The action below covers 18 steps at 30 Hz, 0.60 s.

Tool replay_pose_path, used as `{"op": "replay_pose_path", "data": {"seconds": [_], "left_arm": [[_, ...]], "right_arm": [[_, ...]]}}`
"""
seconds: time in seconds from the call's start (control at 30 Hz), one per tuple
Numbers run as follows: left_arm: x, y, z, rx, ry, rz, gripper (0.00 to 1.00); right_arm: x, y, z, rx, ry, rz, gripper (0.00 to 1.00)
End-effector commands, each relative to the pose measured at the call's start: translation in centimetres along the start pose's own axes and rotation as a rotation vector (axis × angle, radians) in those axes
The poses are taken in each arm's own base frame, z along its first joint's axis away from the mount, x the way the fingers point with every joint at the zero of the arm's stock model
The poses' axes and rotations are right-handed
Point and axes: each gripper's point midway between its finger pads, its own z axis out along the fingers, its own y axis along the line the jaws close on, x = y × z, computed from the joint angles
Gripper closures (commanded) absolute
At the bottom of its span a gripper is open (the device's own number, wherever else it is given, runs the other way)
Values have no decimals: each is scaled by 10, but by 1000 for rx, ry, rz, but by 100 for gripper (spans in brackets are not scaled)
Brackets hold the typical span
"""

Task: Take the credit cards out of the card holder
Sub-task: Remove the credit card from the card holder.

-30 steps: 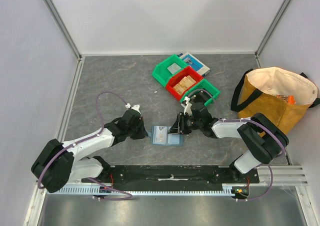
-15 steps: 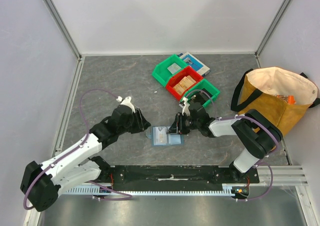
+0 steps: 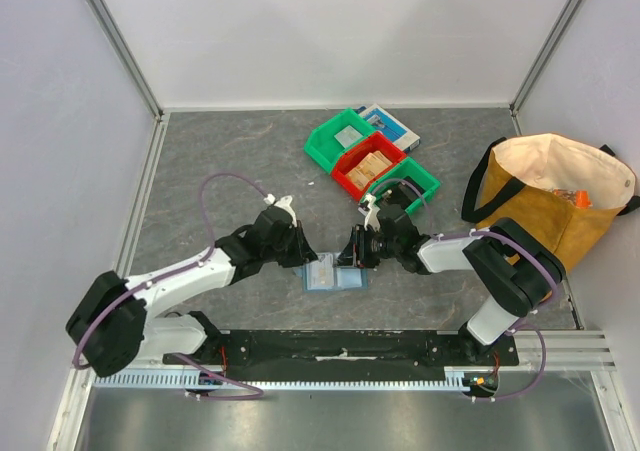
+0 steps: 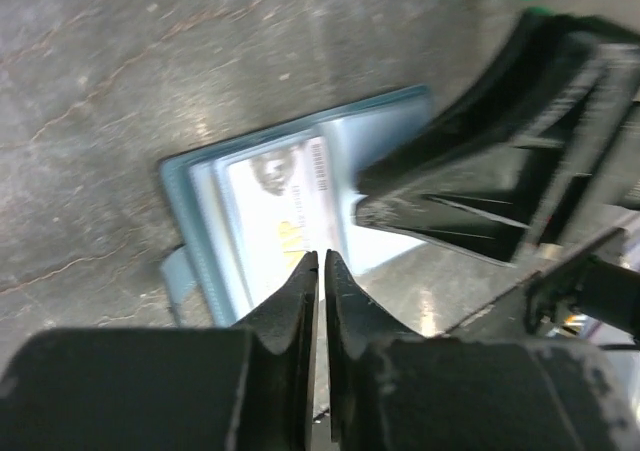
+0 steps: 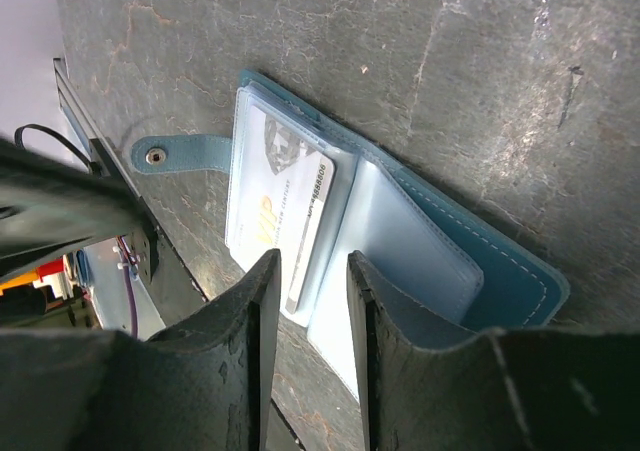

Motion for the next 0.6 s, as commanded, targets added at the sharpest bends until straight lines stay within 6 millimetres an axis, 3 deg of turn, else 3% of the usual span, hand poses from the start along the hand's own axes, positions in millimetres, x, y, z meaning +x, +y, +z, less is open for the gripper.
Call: {"op": "replay_pose_path", "data": {"seconds": [0.0, 0.1, 0.57], "left_arm": [[4, 13, 19, -34, -20, -38, 92], [11, 27, 29, -80, -9, -43, 98], [47, 66, 37, -181, 74, -64, 98]], "right_arm": [[-8, 8, 3, -30, -25, -36, 61], [-9, 10, 3, -39, -30, -31, 62], [-13, 14, 13, -64, -26, -30, 65]]}}
